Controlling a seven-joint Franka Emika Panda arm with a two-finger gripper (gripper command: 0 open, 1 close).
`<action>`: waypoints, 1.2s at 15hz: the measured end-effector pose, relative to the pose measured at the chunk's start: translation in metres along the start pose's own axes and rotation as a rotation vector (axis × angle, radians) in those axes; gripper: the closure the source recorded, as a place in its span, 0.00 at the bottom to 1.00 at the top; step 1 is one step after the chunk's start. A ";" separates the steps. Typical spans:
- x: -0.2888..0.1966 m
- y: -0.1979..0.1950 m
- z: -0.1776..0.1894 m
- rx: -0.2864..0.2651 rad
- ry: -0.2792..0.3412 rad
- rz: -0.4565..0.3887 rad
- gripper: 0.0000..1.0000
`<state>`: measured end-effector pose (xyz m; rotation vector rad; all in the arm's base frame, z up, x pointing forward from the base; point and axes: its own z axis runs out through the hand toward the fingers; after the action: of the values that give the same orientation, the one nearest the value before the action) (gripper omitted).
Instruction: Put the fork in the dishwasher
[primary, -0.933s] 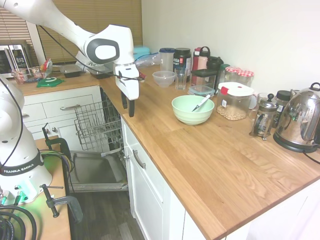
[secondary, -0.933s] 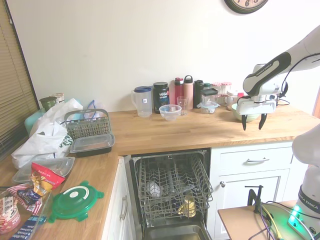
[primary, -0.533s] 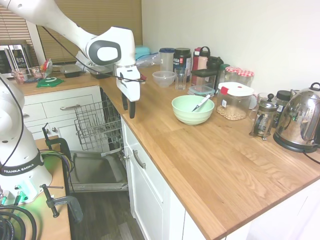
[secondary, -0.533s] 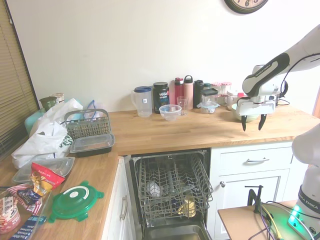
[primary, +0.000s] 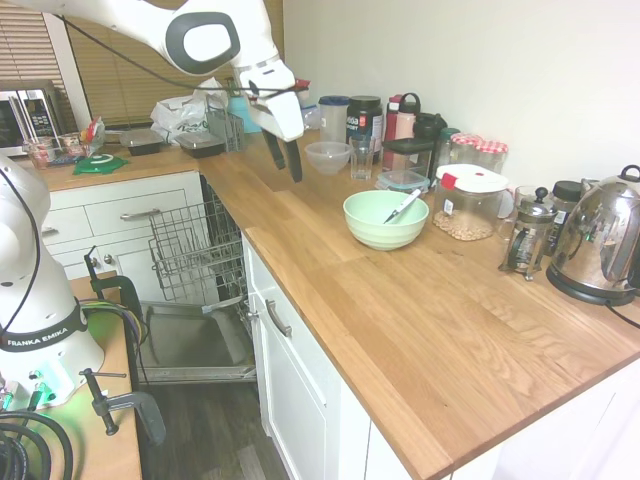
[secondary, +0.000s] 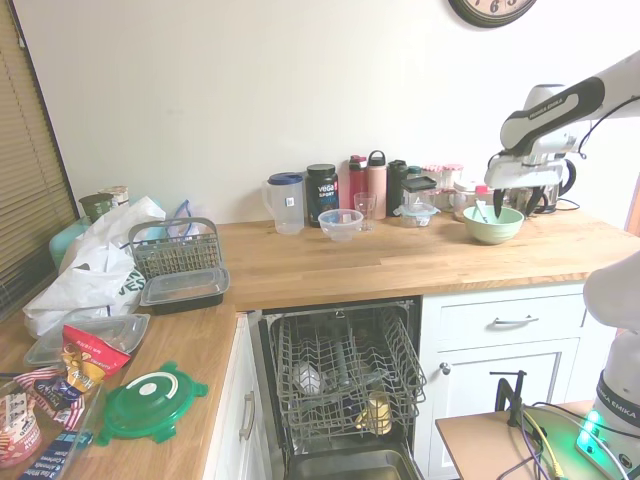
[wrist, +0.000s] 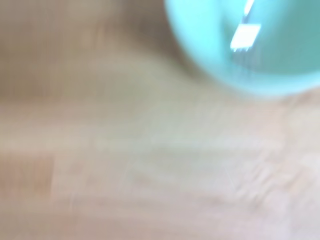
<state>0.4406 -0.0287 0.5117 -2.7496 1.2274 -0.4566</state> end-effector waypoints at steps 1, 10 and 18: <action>0.013 -0.002 -0.007 0.008 0.009 0.006 0.00; 0.153 -0.060 0.068 -0.064 -0.050 0.059 0.00; 0.152 -0.092 0.115 -0.126 -0.085 -0.030 1.00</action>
<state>0.6376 -0.0837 0.4562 -2.8621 1.2366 -0.2711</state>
